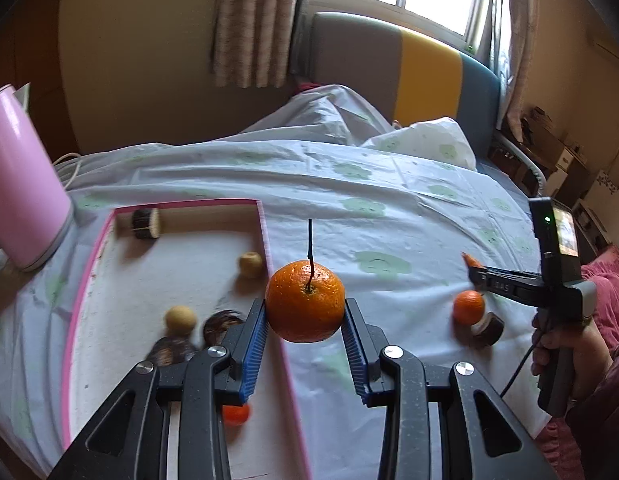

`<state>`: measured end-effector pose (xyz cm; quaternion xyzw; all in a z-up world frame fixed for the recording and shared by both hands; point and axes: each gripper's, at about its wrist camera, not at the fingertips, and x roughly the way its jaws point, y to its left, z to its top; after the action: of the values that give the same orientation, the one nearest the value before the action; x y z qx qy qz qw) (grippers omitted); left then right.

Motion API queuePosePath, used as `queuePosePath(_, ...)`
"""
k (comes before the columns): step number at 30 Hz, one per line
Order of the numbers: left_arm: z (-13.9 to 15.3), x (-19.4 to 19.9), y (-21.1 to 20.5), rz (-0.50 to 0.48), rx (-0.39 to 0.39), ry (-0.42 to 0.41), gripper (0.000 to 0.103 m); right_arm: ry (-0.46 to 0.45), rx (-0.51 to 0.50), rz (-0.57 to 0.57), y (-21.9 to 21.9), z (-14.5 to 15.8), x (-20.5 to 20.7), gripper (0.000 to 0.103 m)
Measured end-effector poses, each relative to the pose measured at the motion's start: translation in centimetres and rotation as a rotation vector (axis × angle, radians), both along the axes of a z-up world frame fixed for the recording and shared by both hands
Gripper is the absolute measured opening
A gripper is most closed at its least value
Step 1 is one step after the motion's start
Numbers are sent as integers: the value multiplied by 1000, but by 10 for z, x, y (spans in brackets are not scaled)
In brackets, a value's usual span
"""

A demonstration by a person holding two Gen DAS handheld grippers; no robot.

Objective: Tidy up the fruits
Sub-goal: 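Carry the orange into the tray and release it with the left gripper while the right gripper lifts the carrot, then carry the carrot into the tray and release it with the right gripper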

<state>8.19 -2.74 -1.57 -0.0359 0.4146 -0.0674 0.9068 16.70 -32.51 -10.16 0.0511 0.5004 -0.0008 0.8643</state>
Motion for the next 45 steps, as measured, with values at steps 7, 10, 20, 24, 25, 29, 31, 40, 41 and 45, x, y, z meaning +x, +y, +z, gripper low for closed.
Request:
queuePosePath(7, -14, -4, 61, 142, 55, 5, 37, -3, -19, -23, 0, -1, -6, 20)
queuePosePath(10, -25, -3, 88, 212, 82, 29, 37, -1, -29, -28, 1, -1, -7, 20)
queuePosePath(20, -36, -11, 122, 308, 63, 74, 39, 2, -58, -40, 6, 0, -7, 20)
queuePosePath(24, -30, -16, 120, 299, 68, 50, 40, 1, -63, -44, 7, 1, -8, 20)
queuePosePath(25, -29, -17, 120, 297, 64, 46, 41, 0, -62, -47, 7, 1, -8, 20)
queuePosePath(29, -22, -18, 120, 299, 50, 30, 48, -14, -57, -62, 5, 4, -10, 20)
queuePosePath(31, -17, -20, 119, 294, 41, 19, 48, -42, -54, -69, 4, 11, -13, 20)
queuePosePath(40, 0, -34, 108, 258, 34, -45, 48, -191, -27, -21, 19, 65, -33, 20)
queuePosePath(41, 1, -35, 107, 255, 32, -48, 48, -203, -14, 3, 26, 70, -37, 20)
queuePosePath(45, 3, -39, 105, 246, 33, -55, 48, -216, 69, 134, 67, 82, -51, 20)
